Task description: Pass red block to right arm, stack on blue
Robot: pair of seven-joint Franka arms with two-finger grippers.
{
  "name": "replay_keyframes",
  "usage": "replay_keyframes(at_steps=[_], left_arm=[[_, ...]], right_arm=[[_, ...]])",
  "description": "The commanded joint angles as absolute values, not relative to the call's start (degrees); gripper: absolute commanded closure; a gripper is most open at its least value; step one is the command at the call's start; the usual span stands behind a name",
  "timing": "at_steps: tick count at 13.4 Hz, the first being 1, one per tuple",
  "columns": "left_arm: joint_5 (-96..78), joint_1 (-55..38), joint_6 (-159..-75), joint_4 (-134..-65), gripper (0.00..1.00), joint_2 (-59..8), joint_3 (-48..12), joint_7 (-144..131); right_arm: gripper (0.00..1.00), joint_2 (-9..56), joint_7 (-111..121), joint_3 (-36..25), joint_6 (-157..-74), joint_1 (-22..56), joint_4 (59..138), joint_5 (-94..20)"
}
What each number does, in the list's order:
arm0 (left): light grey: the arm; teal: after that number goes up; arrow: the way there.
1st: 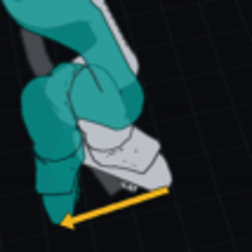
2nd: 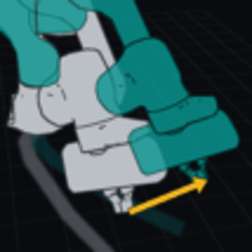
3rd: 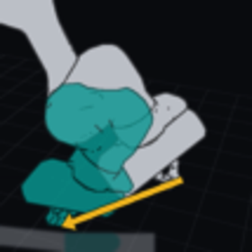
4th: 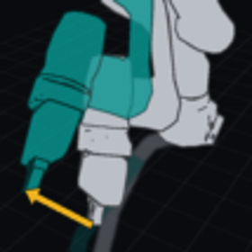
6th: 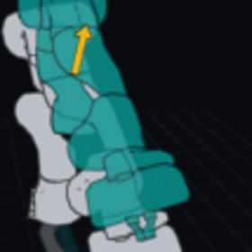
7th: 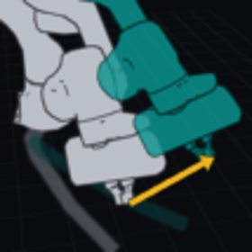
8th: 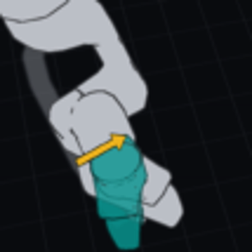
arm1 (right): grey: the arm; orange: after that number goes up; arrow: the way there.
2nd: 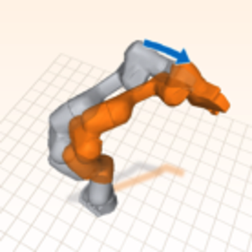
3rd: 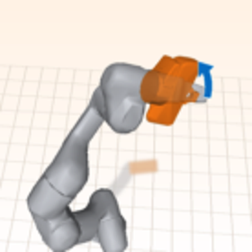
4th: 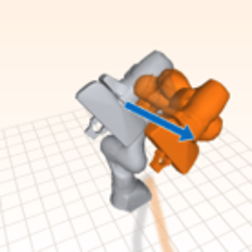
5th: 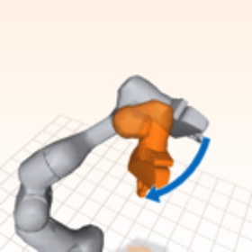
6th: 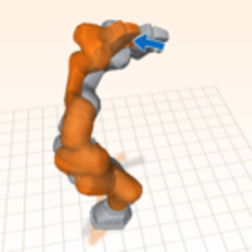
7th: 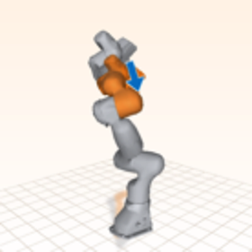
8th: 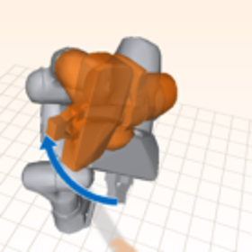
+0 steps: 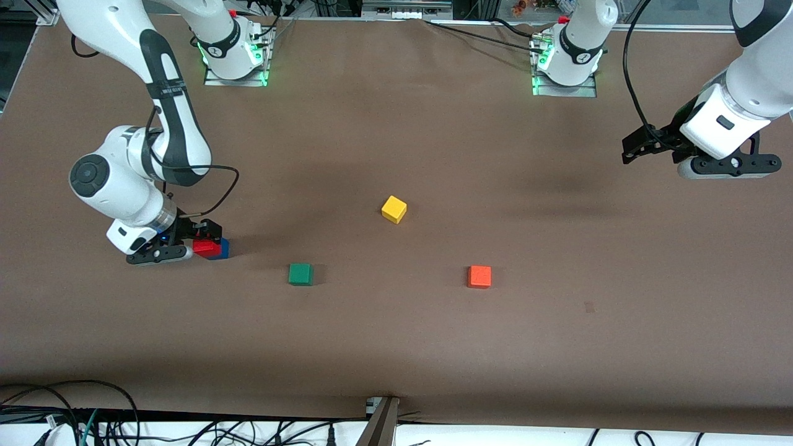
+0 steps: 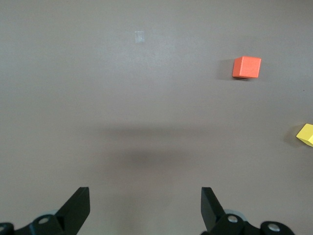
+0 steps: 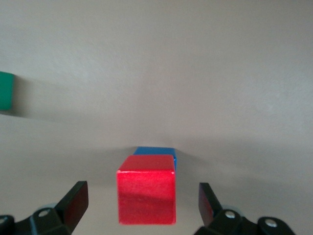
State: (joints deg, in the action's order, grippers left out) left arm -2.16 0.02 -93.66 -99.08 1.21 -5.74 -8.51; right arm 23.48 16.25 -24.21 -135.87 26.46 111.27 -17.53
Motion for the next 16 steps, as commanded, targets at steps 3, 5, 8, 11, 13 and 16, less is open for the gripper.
replay_keyframes(at_steps=[3,5,8,11,13,16], left_arm=[[-2.81,0.53,-92.46,-97.56,0.00,0.62,-6.15,-7.65],[-2.81,0.53,-92.03,-97.47,0.00,0.62,-6.15,-7.73],[-2.81,0.53,-91.76,-97.12,0.00,0.62,-6.15,-7.65],[-2.81,0.53,-91.41,-97.12,0.00,0.53,-6.07,-7.65],[-2.81,0.53,-91.32,-96.95,0.00,0.53,-6.06,-7.65],[-2.81,0.53,-91.23,-96.77,0.00,0.26,-6.06,-7.65]], right_arm=[[0.00,22.15,15.65,-27.23,-110.02,26.02,94.52,-17.31],[0.00,20.23,14.25,-28.30,-105.04,26.19,92.20,-17.14],[0.00,14.61,11.79,-29.88,-99.52,26.37,92.64,-14.87],[0.00,7.93,4.50,-29.18,-94.06,27.15,92.81,-8.28],[0.00,6.16,0.98,-29.09,-92.64,28.73,92.64,-7.73],[0.00,7.11,1.84,-29.01,-91.76,27.87,91.76,-8.00]])
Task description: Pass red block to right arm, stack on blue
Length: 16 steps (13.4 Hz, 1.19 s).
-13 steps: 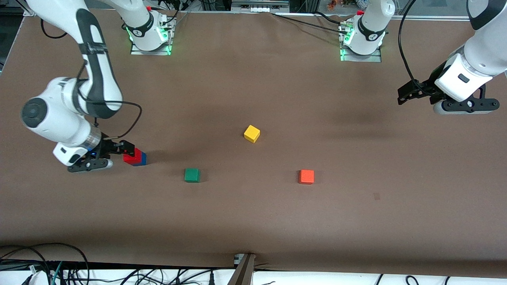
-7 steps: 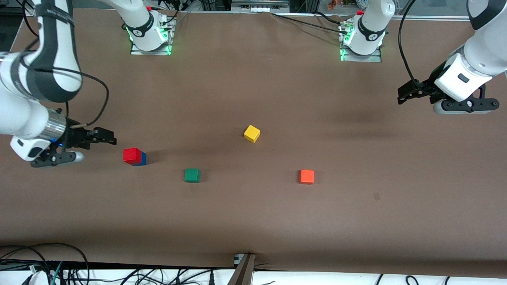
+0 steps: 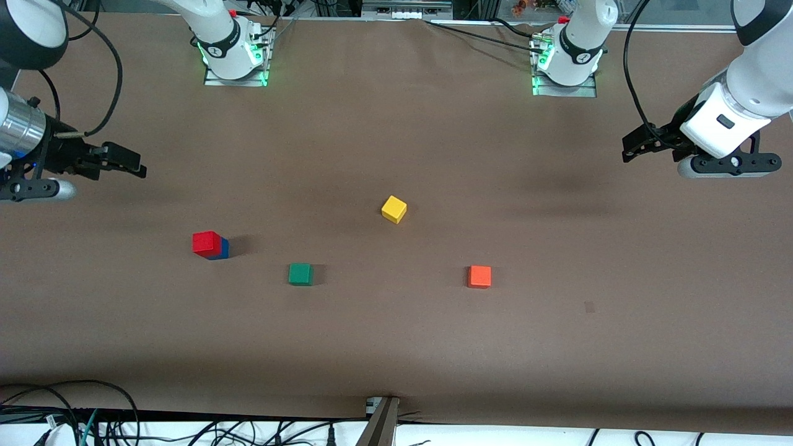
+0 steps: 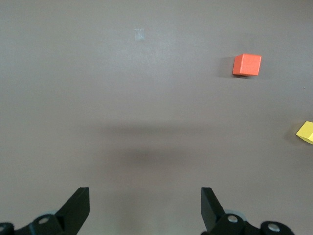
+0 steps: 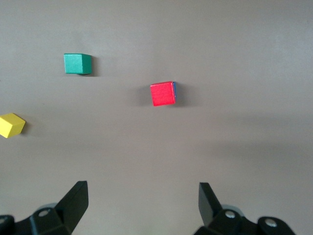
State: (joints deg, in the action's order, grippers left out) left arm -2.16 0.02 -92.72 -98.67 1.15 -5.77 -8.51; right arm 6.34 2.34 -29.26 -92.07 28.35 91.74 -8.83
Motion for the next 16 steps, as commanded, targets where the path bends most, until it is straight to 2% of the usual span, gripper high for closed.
replay_keyframes(at_steps=[1,3,5,8,10,16], left_arm=[[-2.81,0.53,-91.32,-96.68,0.00,0.26,-6.06,-7.65],[-2.81,0.53,-91.06,-96.68,0.00,0.26,-6.06,-7.65],[-2.81,0.53,-90.88,-95.98,0.00,0.00,-6.06,-7.65],[-2.81,0.53,-90.44,-95.28,0.00,-0.61,-6.06,-7.65],[-2.81,0.44,-90.09,-95.19,0.00,-0.62,-6.06,-7.65],[-2.81,0.44,-90.09,-95.19,0.00,-0.62,-6.07,-7.65]], right_arm=[[0.00,7.29,3.24,-27.96,-91.93,26.47,91.58,-8.35],[0.00,6.95,2.99,-22.53,-91.23,21.82,90.79,-7.13],[0.00,5.28,0.63,-13.84,-90.27,14.63,91.31,-3.62],[0.00,1.33,-2.11,-5.82,-90.70,6.44,95.52,-3.25],[0.00,0.35,-1.67,-5.36,-90.79,5.19,96.68,-2.99],[0.00,1.14,-1.67,-4.84,-90.26,5.80,93.52,-1.67]])
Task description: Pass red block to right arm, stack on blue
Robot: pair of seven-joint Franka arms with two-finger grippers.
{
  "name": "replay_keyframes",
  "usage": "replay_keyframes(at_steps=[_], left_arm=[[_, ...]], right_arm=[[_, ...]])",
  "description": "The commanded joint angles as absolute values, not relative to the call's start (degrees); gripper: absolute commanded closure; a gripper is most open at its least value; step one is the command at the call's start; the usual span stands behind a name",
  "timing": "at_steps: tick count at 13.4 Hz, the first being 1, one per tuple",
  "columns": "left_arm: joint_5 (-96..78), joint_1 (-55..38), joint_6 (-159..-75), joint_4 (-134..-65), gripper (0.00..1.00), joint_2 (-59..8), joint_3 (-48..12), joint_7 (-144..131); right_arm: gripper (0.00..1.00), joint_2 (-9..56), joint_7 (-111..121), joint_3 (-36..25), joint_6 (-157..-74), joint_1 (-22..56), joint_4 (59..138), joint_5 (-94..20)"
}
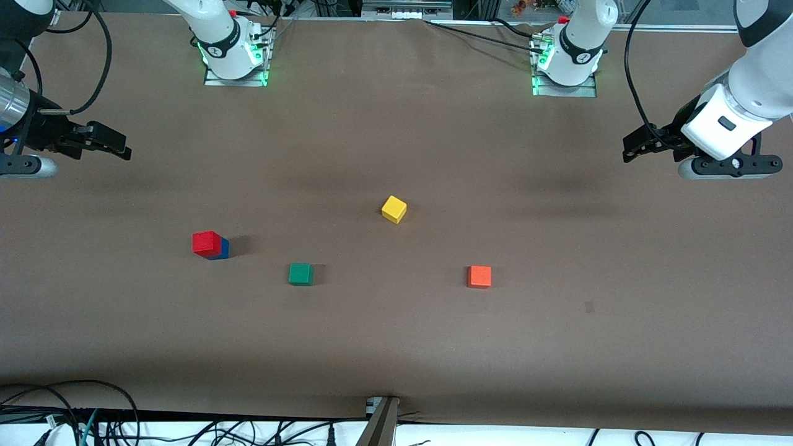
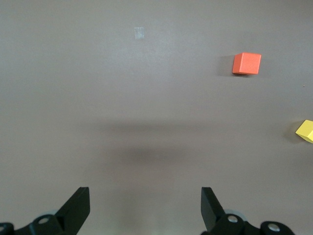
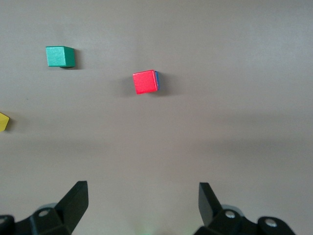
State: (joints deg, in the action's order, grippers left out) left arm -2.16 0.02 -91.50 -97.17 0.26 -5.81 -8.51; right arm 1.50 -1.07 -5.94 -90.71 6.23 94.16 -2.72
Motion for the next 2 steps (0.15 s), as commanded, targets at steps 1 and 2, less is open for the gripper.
replay_keyframes(at_steps=[1,2], left_arm=[[-2.81,0.44,-90.09,-95.10,0.00,-0.62,-6.06,-7.73],[-2.81,0.44,-90.09,-95.01,0.00,-0.62,-6.15,-7.65]], right_arm=[[0.00,1.14,-1.67,-4.83,-90.18,5.97,93.25,-1.67],[0.00,1.14,-1.41,-4.83,-90.18,5.98,93.43,-1.67]])
